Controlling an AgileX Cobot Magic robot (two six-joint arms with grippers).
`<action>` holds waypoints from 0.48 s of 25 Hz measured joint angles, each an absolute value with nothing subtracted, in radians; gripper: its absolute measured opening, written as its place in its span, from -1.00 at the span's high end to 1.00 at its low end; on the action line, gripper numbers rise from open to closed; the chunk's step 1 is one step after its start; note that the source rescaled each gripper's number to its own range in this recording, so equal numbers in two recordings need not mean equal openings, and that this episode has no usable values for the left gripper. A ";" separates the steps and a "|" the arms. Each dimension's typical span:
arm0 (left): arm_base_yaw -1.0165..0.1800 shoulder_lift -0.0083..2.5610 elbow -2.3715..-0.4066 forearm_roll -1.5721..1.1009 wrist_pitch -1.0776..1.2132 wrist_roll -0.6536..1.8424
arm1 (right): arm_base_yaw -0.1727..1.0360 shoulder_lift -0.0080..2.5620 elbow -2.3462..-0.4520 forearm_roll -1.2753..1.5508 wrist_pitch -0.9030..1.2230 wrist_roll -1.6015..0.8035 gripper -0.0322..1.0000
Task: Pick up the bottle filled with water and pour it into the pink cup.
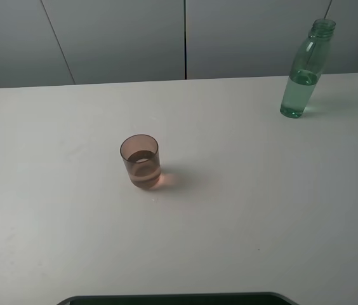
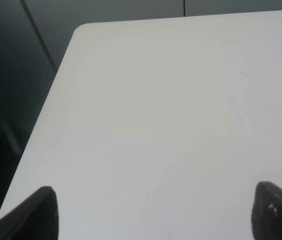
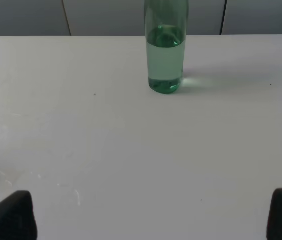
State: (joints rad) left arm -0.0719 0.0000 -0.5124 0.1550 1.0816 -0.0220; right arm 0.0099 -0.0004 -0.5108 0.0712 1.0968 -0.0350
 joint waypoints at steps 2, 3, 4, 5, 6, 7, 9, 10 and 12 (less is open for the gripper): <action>-0.072 0.000 -0.512 0.153 1.082 -0.022 | 0.010 0.000 -0.511 0.071 1.097 -0.035 -1.00; -0.072 0.000 -0.512 0.153 1.082 -0.022 | 0.010 0.000 -0.511 0.071 1.097 -0.035 -1.00; -0.072 0.000 -0.512 0.153 1.082 -0.022 | 0.010 0.000 -0.511 0.071 1.097 -0.035 -1.00; -0.072 0.000 -0.512 0.153 1.082 -0.022 | 0.010 0.000 -0.511 0.071 1.097 -0.035 -1.00; -0.072 0.000 -0.512 0.153 1.082 -0.022 | 0.010 0.000 -0.511 0.071 1.097 -0.035 -1.00; -0.072 0.000 -0.512 0.153 1.082 -0.022 | 0.012 0.000 -0.511 0.071 1.097 -0.035 -1.00; -0.072 0.000 -0.512 0.153 1.082 -0.022 | 0.028 0.000 -0.511 0.071 1.097 -0.035 -1.00; -0.072 0.000 -0.512 0.153 1.082 -0.022 | 0.033 0.000 -0.511 0.071 1.097 -0.033 -1.00; -0.072 0.000 -0.512 0.153 1.082 -0.022 | 0.036 0.000 -0.511 0.071 1.097 -0.033 -1.00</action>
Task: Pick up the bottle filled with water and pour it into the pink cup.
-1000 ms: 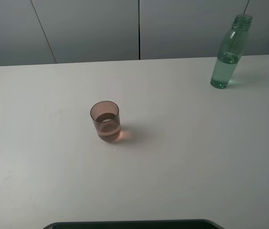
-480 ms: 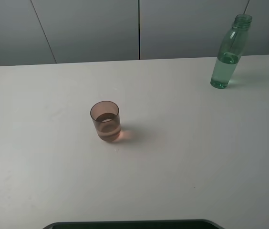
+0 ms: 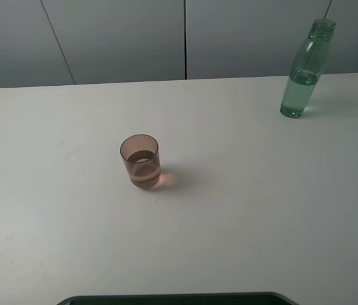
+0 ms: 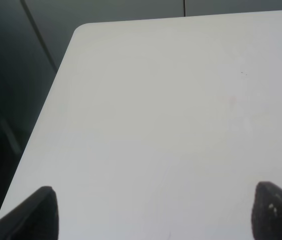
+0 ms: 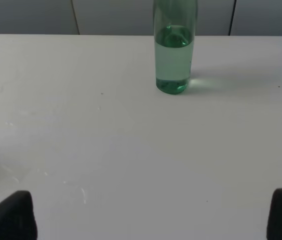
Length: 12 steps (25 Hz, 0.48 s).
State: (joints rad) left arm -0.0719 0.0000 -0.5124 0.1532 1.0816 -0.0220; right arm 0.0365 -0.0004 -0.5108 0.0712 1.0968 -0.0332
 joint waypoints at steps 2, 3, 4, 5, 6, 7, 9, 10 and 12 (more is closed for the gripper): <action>-0.072 0.000 -0.512 0.153 1.082 -0.022 | 0.038 0.000 -0.511 0.071 1.097 -0.033 -1.00; -0.072 0.000 -0.512 0.153 1.082 -0.022 | 0.038 0.000 -0.511 0.071 1.097 -0.033 -1.00; -0.072 0.000 -0.512 0.153 1.082 -0.022 | 0.038 0.000 -0.511 0.071 1.097 -0.033 -1.00; -0.072 0.000 -0.512 0.153 1.082 -0.022 | 0.038 0.000 -0.511 0.071 1.097 -0.033 -1.00; -0.072 0.000 -0.512 0.153 1.082 -0.022 | 0.038 0.000 -0.511 0.071 1.097 -0.033 -1.00; -0.072 0.000 -0.512 0.153 1.082 -0.022 | 0.038 0.000 -0.511 0.071 1.097 -0.033 -1.00; -0.072 0.000 -0.512 0.153 1.082 -0.022 | 0.038 0.000 -0.511 0.071 1.097 -0.033 -1.00; -0.072 0.000 -0.512 0.153 1.082 -0.022 | 0.038 0.000 -0.511 0.071 1.097 -0.033 -1.00; -0.072 0.000 -0.512 0.153 1.082 -0.022 | 0.039 0.000 -0.511 0.071 1.097 -0.031 -1.00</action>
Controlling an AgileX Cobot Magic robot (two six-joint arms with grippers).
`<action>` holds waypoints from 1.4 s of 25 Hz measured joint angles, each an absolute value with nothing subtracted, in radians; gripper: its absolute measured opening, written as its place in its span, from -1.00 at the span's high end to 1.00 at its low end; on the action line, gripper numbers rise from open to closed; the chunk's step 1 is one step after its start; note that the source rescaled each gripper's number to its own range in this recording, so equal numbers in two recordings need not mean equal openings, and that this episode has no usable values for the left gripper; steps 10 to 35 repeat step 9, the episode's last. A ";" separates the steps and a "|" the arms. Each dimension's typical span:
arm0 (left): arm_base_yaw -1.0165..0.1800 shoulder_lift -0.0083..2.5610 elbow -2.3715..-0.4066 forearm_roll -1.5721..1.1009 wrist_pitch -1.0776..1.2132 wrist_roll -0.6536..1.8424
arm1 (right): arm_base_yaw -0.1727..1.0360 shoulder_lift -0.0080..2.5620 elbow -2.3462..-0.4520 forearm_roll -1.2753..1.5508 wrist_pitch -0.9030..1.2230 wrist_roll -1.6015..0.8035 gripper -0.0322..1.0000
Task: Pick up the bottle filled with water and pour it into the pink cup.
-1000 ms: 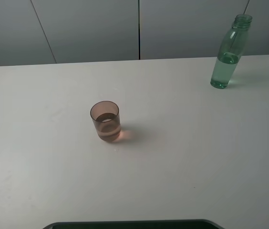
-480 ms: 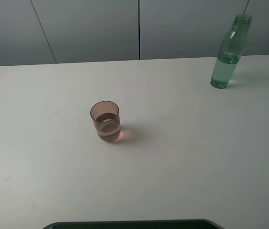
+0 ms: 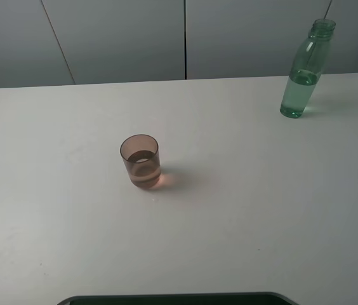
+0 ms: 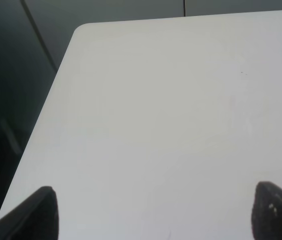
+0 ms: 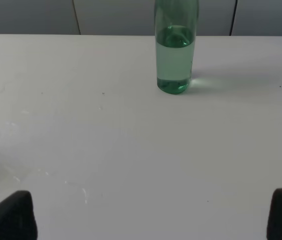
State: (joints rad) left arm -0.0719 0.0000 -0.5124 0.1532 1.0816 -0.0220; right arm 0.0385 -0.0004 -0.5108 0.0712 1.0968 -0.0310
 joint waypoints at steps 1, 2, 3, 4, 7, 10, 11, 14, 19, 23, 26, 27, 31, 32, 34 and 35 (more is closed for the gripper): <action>-0.072 0.000 -0.512 0.153 1.082 -0.022 | 0.039 0.000 -0.511 0.071 1.097 -0.031 -1.00; -0.072 0.000 -0.512 0.153 1.082 -0.022 | 0.039 0.000 -0.511 0.071 1.097 -0.031 -1.00; -0.072 0.000 -0.512 0.153 1.082 -0.022 | 0.039 0.000 -0.511 0.071 1.097 -0.031 -1.00; -0.072 0.000 -0.512 0.153 1.082 -0.022 | 0.039 0.000 -0.511 0.071 1.097 -0.031 -1.00; -0.072 0.000 -0.512 0.153 1.082 -0.022 | 0.039 0.000 -0.511 0.071 1.097 -0.031 -1.00; -0.072 0.000 -0.512 0.153 1.082 -0.022 | 0.039 0.000 -0.511 0.071 1.097 -0.031 -1.00; -0.072 0.000 -0.512 0.153 1.082 -0.022 | 0.039 0.000 -0.511 0.071 1.097 -0.031 -1.00; -0.072 0.000 -0.512 0.153 1.082 -0.022 | 0.039 0.000 -0.511 0.071 1.097 -0.031 -1.00; -0.072 0.000 -0.512 0.153 1.082 -0.022 | 0.039 0.000 -0.511 0.071 1.097 -0.031 -1.00; -0.072 0.000 -0.512 0.153 1.082 -0.022 | 0.039 0.000 -0.511 0.071 1.097 -0.031 -1.00; -0.072 0.000 -0.512 0.153 1.082 -0.022 | 0.039 0.000 -0.511 0.071 1.097 -0.031 -1.00; -0.072 0.000 -0.512 0.153 1.082 -0.022 | 0.039 0.000 -0.511 0.071 1.097 -0.031 -1.00; -0.072 0.000 -0.512 0.153 1.082 -0.022 | 0.039 0.000 -0.511 0.071 1.097 -0.031 -1.00; -0.072 0.000 -0.512 0.153 1.082 -0.022 | 0.039 0.000 -0.511 0.071 1.097 -0.031 -1.00; -0.072 0.000 -0.512 0.153 1.082 -0.022 | 0.039 0.000 -0.511 0.071 1.097 -0.031 -1.00; -0.072 0.000 -0.512 0.153 1.082 -0.022 | 0.039 0.000 -0.511 0.071 1.097 -0.031 -1.00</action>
